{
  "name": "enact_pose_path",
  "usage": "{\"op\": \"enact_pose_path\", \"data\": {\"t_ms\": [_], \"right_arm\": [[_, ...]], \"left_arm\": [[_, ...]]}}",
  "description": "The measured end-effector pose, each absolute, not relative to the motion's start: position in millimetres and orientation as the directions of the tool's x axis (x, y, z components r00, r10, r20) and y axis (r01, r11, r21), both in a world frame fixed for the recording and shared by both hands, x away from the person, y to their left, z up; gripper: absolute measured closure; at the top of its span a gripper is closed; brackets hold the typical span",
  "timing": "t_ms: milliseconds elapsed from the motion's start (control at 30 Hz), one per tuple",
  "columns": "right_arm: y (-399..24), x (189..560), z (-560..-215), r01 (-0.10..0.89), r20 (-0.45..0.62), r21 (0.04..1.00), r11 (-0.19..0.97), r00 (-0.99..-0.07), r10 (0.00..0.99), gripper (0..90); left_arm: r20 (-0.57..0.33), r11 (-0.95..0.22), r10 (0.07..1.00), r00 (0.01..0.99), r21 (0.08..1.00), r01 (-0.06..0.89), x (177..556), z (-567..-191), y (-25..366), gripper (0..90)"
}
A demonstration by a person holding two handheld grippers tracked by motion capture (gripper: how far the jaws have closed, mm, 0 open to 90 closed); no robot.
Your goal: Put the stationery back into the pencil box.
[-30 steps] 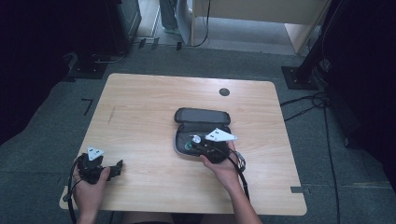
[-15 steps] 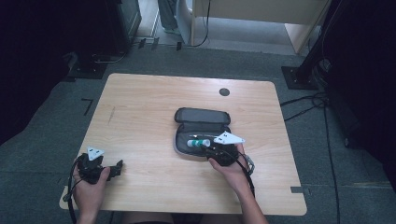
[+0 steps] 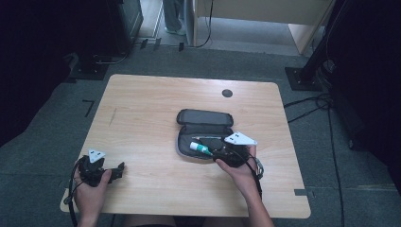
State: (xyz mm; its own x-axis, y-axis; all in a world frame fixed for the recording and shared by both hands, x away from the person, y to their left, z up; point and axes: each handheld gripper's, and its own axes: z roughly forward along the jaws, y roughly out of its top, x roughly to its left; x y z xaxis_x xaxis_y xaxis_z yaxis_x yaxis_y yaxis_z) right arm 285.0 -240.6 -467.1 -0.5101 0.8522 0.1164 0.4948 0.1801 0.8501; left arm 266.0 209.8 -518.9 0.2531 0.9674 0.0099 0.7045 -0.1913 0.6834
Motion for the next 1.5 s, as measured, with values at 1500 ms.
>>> {"op": "enact_pose_path", "data": {"t_ms": [1500], "right_arm": [[-404,203,-525,0.704,0.056,0.707,0.070,-0.153,0.987,0.0]], "left_arm": [[0.009,-0.191,0.968,0.252,0.684,0.705,266,-519,210,0.0]]}}
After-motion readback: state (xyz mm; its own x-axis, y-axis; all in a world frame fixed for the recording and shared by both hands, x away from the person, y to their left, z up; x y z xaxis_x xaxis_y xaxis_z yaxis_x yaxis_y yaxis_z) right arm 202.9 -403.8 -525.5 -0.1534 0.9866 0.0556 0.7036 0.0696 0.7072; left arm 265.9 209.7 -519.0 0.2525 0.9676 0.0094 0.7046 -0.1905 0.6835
